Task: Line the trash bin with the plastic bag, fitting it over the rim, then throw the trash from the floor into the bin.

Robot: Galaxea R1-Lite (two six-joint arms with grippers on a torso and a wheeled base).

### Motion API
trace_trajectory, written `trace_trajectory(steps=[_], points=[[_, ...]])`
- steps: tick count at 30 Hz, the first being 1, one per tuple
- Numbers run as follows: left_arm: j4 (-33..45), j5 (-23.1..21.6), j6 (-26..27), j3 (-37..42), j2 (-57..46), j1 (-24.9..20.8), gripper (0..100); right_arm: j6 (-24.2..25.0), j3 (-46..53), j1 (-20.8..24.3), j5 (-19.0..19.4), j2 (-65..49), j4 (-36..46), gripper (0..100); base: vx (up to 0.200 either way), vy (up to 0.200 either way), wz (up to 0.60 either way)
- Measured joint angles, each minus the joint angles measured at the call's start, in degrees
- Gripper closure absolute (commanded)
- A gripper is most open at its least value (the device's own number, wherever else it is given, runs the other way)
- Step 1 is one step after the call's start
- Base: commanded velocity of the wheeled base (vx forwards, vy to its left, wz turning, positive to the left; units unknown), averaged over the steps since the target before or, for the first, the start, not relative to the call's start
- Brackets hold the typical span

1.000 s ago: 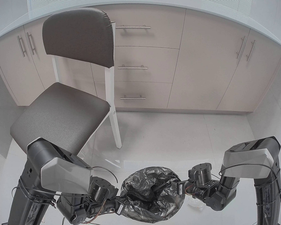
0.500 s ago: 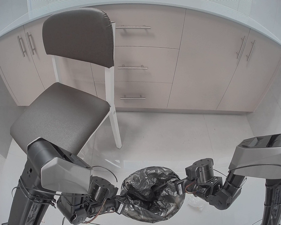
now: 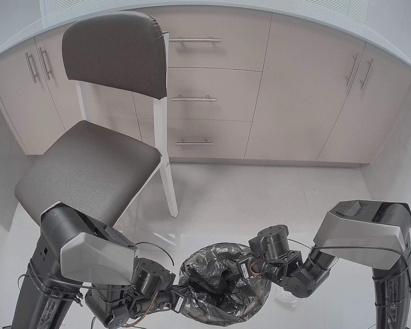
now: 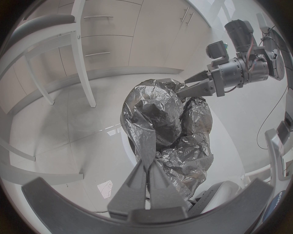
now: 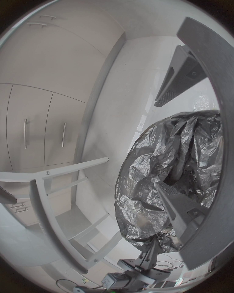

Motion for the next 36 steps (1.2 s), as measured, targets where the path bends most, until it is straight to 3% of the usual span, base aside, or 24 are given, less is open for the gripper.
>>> trace_trajectory(steps=[7, 8, 15, 25, 36], points=[[0.0, 0.0, -0.1, -0.1, 0.0, -0.2, 100, -0.4, -7.4, 0.1, 0.0, 2.5, 4.8, 0, 0.0, 0.0, 0.0], [0.0, 0.0, -0.1, -0.1, 0.0, -0.2, 0, -0.4, -8.5, 0.1, 0.0, 2.8, 5.6, 0, 0.0, 0.0, 0.0], [0.5, 0.0, -1.6, -1.0, 0.0, -0.1, 0, -1.3, -14.3, -0.4, -0.2, 4.3, 10.0, 0, 0.0, 0.0, 0.0], [8.3, 0.4, -2.1, -7.4, 0.0, 3.4, 0, -1.7, -17.1, -1.8, -0.2, 5.4, 10.4, 0, 0.0, 0.0, 0.0], [9.2, 0.5, -3.7, -9.9, -0.3, 4.9, 0, -1.7, -21.3, -4.6, -0.2, 7.8, 11.6, 0, 0.0, 0.0, 0.0]])
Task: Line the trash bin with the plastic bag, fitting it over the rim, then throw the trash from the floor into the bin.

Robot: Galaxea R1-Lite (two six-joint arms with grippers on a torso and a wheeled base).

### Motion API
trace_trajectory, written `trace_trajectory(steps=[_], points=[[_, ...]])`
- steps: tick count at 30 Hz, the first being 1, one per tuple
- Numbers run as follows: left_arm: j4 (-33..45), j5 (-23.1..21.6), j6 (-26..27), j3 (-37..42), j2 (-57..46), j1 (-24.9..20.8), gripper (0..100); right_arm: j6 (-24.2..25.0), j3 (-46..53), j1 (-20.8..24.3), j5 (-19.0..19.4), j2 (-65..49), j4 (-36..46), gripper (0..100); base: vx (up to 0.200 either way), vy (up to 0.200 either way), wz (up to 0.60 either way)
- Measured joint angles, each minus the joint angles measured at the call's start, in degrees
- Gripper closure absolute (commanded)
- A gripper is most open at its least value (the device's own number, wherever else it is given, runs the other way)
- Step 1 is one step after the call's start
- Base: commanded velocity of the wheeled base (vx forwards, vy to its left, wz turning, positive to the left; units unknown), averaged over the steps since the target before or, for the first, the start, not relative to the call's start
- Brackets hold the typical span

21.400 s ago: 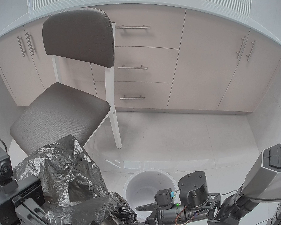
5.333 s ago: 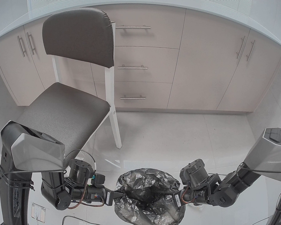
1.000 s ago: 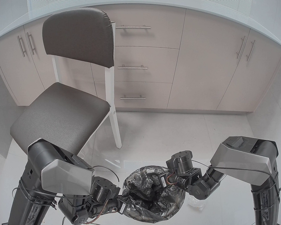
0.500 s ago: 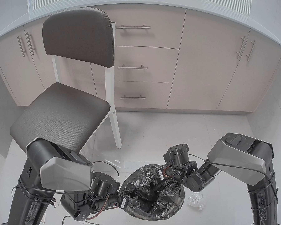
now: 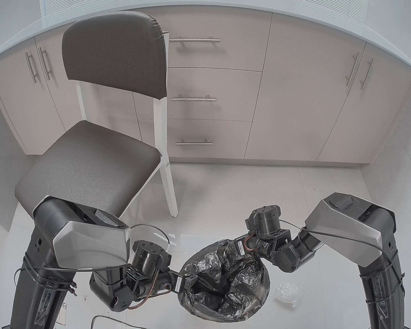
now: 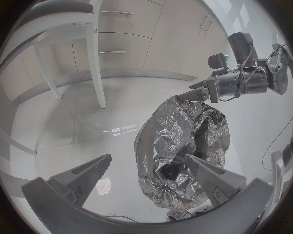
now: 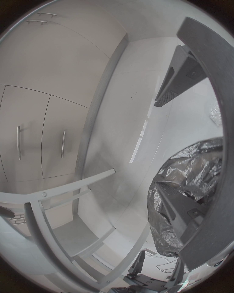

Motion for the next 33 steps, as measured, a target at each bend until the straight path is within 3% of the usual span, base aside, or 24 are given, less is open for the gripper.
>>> trace_trajectory(steps=[15, 21, 25, 33], points=[[-0.1, 0.0, -0.1, 0.3, -0.1, -0.1, 0, 0.5, -0.8, -2.0, 0.1, 1.0, 2.0, 0, 0.0, 0.0, 0.0], [-0.1, 0.0, -0.1, 0.4, -0.1, -0.1, 0, 1.0, 7.6, -2.1, 1.1, -4.6, 1.7, 0, 0.0, 0.0, 0.0], [-0.2, 0.0, -0.1, 0.5, -0.2, -0.1, 0, 1.1, 15.3, -2.0, 3.9, -8.6, 0.6, 0, 0.0, 0.0, 0.0], [-0.2, 0.0, -0.1, 0.6, -0.4, -0.1, 0, 1.1, 26.2, -4.0, 6.7, -11.7, -8.7, 0, 0.0, 0.0, 0.0]])
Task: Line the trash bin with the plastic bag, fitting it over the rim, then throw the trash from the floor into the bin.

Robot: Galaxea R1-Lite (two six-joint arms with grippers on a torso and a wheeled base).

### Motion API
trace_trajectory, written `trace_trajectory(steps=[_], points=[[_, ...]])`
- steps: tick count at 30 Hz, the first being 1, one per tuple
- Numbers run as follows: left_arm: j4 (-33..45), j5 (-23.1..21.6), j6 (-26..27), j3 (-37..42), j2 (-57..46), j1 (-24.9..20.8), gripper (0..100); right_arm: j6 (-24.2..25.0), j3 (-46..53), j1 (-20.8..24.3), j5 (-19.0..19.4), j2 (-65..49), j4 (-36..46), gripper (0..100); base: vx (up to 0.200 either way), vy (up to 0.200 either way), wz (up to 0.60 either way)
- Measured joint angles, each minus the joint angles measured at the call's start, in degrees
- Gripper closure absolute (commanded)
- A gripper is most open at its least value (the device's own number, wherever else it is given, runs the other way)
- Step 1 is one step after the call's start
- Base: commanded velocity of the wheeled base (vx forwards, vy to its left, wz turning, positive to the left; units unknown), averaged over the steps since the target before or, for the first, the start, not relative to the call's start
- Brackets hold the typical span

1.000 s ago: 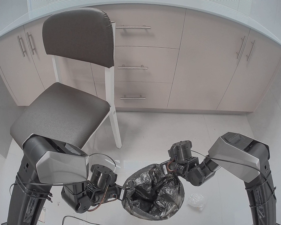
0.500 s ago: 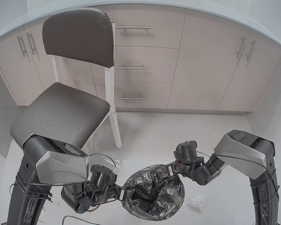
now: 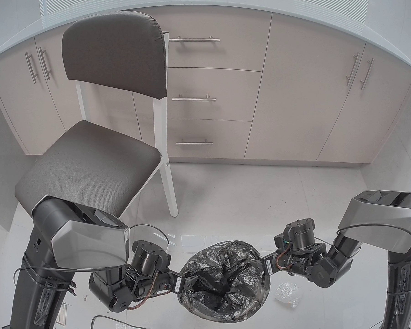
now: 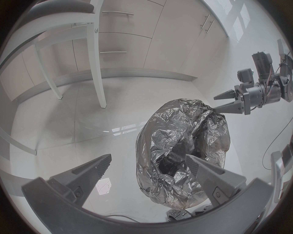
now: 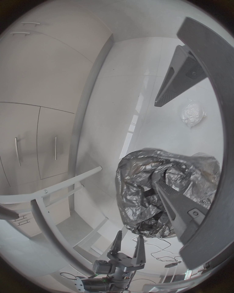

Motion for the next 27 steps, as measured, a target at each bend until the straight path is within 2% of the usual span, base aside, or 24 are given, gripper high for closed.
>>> trace_trajectory(steps=[10, 27], points=[[0.0, 0.0, 0.0, 0.0, -0.1, 0.0, 0, 0.0, 0.2, -5.8, 0.6, 3.8, -1.3, 0, 0.0, 0.0, 0.0], [0.1, 0.0, 0.0, 0.0, -0.1, 0.0, 0, -0.5, -2.6, -9.1, 0.6, 4.9, 3.0, 0, 0.0, 0.0, 0.0]])
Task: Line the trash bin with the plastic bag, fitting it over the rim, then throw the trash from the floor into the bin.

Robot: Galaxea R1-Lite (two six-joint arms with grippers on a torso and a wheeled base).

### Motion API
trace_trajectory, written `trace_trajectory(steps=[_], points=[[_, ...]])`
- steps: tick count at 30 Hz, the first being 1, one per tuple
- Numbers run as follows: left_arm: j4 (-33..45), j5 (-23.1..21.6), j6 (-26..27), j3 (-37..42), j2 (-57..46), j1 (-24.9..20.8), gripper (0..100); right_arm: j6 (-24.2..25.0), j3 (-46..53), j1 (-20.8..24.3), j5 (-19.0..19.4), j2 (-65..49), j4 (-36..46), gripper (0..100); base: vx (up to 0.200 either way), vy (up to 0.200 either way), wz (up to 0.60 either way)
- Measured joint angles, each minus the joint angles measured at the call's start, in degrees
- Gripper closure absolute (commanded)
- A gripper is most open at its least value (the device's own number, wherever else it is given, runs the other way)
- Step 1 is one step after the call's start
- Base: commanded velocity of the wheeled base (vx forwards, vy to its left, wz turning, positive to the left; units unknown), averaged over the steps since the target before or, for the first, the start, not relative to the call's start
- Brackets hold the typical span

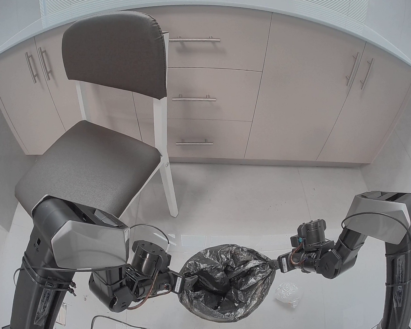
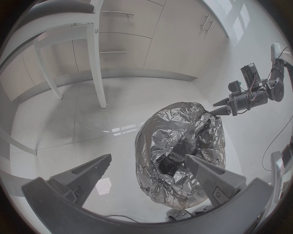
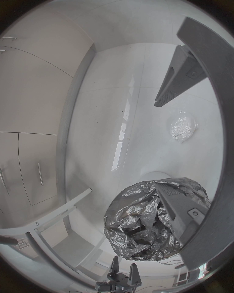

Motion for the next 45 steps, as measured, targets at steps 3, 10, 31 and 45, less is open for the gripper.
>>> trace_trajectory(steps=[3, 10, 31, 45], points=[[0.1, 0.0, 0.0, 0.0, 0.0, 0.0, 0, -0.2, -0.1, 0.1, 0.0, 0.0, 0.1, 0, 0.0, 0.0, 0.0], [0.4, 0.0, 0.1, -0.2, 0.1, 0.0, 0, -0.5, 0.7, 1.4, 0.0, -0.9, -0.5, 0, 0.0, 0.0, 0.0], [13.5, 10.7, 0.3, -5.9, -2.0, -3.2, 0, 8.0, 9.4, 11.0, 0.3, -10.2, -15.0, 0, 0.0, 0.0, 0.0], [22.7, 10.4, 0.7, -16.0, -0.4, -3.0, 0, 8.1, 8.9, 10.6, 0.4, -8.9, -15.3, 0, 0.0, 0.0, 0.0]])
